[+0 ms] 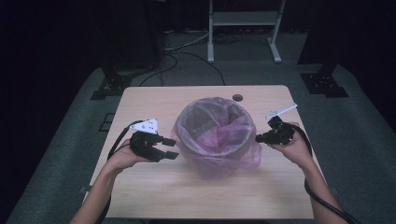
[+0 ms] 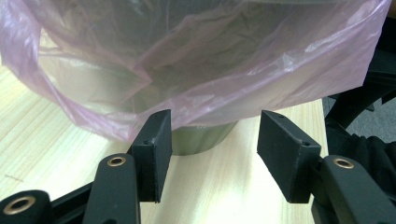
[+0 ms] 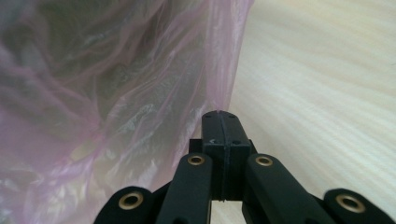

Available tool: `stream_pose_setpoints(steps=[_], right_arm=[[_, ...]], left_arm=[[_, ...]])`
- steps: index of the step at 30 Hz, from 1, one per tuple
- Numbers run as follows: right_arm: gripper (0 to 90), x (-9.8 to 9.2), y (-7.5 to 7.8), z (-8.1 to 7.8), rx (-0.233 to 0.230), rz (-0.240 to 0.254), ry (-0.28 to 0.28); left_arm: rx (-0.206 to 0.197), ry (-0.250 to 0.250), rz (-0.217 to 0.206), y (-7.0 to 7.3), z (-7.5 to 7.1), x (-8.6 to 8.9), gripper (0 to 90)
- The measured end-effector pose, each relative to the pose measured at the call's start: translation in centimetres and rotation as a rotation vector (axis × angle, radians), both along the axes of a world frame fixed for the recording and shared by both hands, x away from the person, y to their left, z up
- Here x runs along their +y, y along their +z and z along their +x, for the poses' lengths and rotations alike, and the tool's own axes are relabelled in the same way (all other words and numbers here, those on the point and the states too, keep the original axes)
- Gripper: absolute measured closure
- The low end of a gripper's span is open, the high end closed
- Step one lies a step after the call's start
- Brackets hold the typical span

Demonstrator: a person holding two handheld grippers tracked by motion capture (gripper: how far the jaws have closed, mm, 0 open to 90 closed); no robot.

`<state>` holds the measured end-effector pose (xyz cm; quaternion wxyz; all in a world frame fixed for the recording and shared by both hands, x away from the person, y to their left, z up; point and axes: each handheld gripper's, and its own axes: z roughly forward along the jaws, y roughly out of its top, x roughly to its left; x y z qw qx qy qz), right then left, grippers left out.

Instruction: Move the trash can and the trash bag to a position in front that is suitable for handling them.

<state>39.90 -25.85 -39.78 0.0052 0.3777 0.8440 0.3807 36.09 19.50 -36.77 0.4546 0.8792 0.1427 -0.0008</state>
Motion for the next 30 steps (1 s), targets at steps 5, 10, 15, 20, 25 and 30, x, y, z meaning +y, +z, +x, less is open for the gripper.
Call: stream_pose_setpoints(steps=[5,10,15,20,25,30], right_arm=[[76.4,-1.4,1.8,-0.9,-0.026,0.061,-0.018],[70.7,-2.7,4.6,-2.3,-0.084,0.068,-0.038],[69.0,-2.2,7.7,-3.9,-0.144,0.099,0.007],[69.1,0.8,11.2,-5.2,-0.207,0.104,0.110],[70.2,5.3,13.0,-4.9,-0.214,0.077,0.219],[74.6,9.9,11.7,-3.2,-0.136,-0.043,0.296]], left_arm=[[-0.005,0.010,0.002,0.2,-0.2,0.5,42.5],[-0.009,0.025,0.002,0.6,-0.4,1.0,40.3],[-0.013,0.034,0.005,0.7,-0.5,1.1,37.0],[-0.013,0.050,-0.001,0.9,-0.8,1.4,33.3],[-0.017,0.062,0.002,0.9,-1.1,1.8,29.0],[-0.013,0.078,-0.001,0.6,-1.4,2.4,23.9]])
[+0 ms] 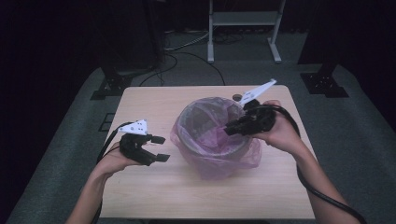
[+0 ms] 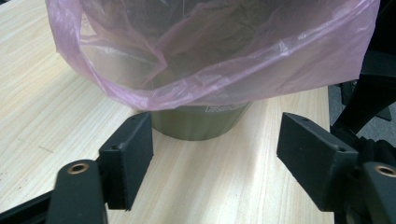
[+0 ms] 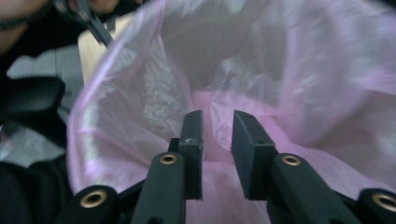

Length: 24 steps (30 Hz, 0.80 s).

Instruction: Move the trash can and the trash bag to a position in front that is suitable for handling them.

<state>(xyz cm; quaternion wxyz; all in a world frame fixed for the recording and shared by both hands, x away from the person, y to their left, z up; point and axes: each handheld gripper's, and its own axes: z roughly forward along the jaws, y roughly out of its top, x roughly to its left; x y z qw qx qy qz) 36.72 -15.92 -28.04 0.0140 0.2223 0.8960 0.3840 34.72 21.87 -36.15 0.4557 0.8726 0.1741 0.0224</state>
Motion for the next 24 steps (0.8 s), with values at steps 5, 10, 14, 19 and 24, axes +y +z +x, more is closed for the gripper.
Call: stream_pose_setpoints(steps=[5,10,14,19,24], right_arm=[[79.8,3.4,-1.5,0.4,0.030,-0.116,0.075],[82.3,4.5,-1.5,3.3,0.051,-0.233,0.007],[83.9,5.0,-2.2,6.5,0.072,-0.328,-0.054],[85.0,6.1,-3.0,9.4,0.076,-0.439,-0.096],[83.9,6.7,-2.7,9.8,0.071,-0.447,-0.093]], left_arm=[[0.004,0.019,-0.002,-0.4,-0.2,0.9,20.1],[-0.003,0.027,-0.013,-0.5,-0.4,1.6,19.5],[-0.008,0.029,-0.015,-0.4,-0.5,1.8,19.5],[-0.002,0.037,-0.004,-0.4,-0.5,2.3,19.3],[-0.003,0.039,0.002,-0.2,-0.6,2.6,19.3]])
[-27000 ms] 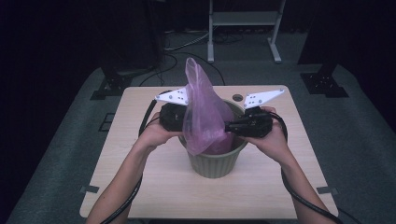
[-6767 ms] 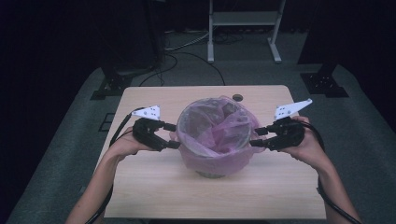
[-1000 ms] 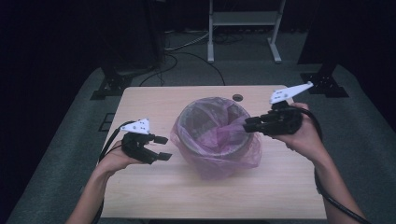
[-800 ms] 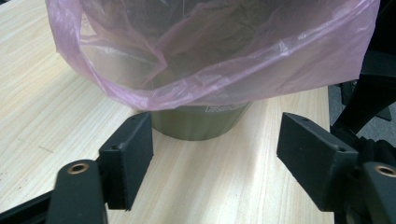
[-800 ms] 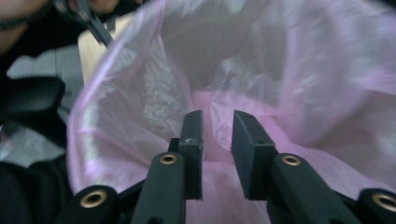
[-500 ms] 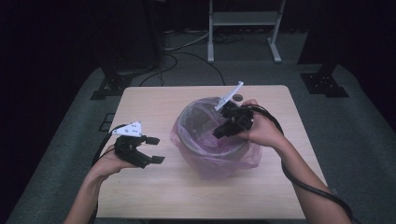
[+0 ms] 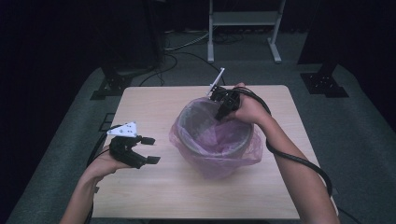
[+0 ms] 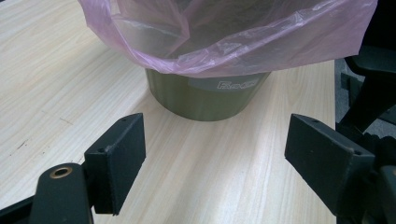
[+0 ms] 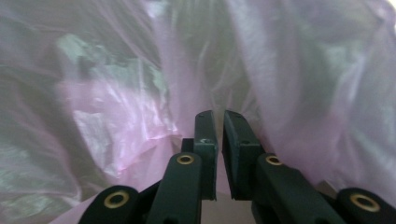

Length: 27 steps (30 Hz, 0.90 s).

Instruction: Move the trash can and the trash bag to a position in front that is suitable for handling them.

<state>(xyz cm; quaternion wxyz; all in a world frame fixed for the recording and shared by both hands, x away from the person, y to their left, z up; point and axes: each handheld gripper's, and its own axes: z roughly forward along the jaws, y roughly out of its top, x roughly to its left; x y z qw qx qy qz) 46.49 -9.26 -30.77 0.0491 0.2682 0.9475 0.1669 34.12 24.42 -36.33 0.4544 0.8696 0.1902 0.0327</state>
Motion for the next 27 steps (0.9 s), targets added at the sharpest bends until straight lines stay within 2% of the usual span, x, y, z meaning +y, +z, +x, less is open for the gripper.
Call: stream_pose_setpoints(steps=[6,8,13,19,24,27], right_arm=[[80.0,-0.4,1.6,-2.0,0.005,0.107,0.058],[80.0,-0.2,1.9,-2.5,0.004,0.129,0.079],[80.0,1.1,1.8,-2.3,0.000,0.118,0.101],[80.1,2.9,1.1,-0.4,0.016,0.119,0.092],[79.9,3.5,0.7,0.6,0.021,0.126,0.076],[78.0,3.4,0.8,0.5,0.021,0.136,0.077]], left_arm=[[-0.008,-0.002,0.002,0.3,-0.2,0.0,18.8],[-0.010,-0.002,0.003,0.3,-0.3,0.0,18.8],[-0.013,-0.003,0.002,0.6,-0.2,-0.2,18.8],[-0.017,0.003,-0.003,0.8,-0.1,0.1,18.7],[-0.014,0.012,0.005,0.6,-0.3,0.6,18.2],[-0.014,0.020,0.000,0.6,-0.4,0.9,17.6]])
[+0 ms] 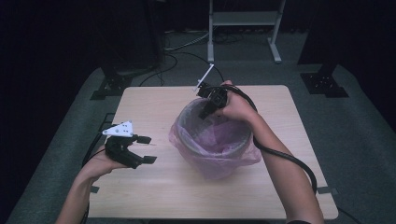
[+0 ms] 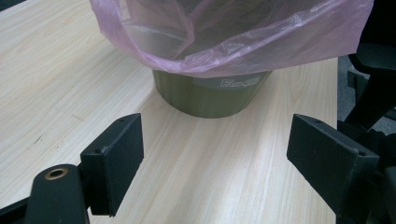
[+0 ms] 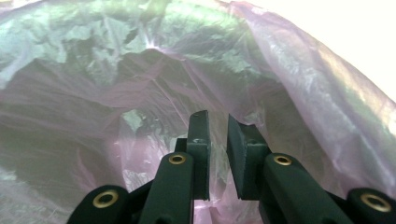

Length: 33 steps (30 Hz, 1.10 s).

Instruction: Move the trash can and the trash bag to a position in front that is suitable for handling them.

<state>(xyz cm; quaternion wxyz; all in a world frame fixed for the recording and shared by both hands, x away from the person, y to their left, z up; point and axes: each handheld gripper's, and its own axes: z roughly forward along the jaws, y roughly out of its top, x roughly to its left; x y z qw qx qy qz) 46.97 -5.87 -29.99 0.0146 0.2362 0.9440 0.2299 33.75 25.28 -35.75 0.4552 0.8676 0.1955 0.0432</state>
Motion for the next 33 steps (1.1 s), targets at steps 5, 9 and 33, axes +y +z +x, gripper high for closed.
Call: stream_pose_setpoints(steps=[5,9,33], right_arm=[[71.4,-1.5,1.0,-1.7,0.012,0.042,0.020],[70.5,-3.0,1.3,-3.4,0.015,0.034,0.044],[39.3,-11.9,1.8,-6.1,-0.060,0.343,-0.046]], left_arm=[[0.001,0.003,-0.001,0.1,0.0,0.2,17.5],[0.001,-0.001,0.006,0.1,0.0,-0.2,17.5],[0.025,0.022,0.010,-0.1,0.9,-1.6,9.9]])
